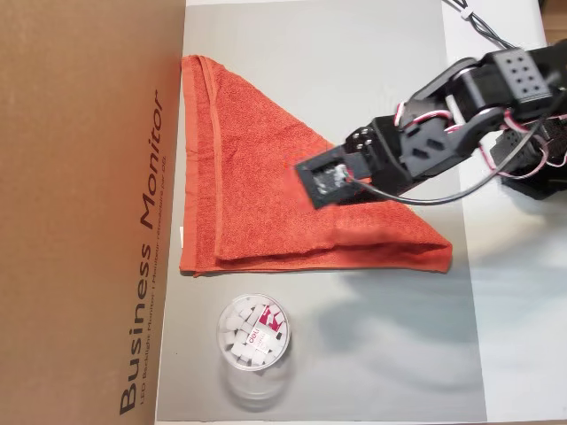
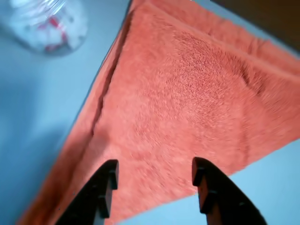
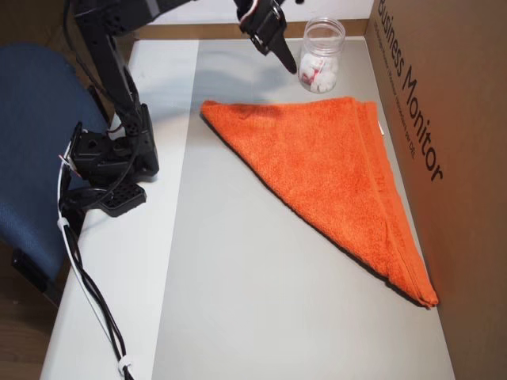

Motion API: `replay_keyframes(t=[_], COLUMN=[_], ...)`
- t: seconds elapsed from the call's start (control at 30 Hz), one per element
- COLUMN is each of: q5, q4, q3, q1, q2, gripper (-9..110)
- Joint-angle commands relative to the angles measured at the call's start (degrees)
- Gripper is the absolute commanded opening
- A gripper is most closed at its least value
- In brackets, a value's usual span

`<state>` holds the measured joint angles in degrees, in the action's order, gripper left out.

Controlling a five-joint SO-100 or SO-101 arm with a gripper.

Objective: Fold the blanket.

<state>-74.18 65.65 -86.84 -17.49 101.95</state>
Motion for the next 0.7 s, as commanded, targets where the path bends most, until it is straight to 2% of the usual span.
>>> replay_keyframes(t=[0.0,0.23,0.67], q5=[7.82,20.65,34.45], q4=[0.18,0.18,0.26], q3=[-4.48,-17.84,-35.95], q1=[-0.09,-3.16,-11.16], q2=[8.35,21.09,35.68], gripper=[16,16,16])
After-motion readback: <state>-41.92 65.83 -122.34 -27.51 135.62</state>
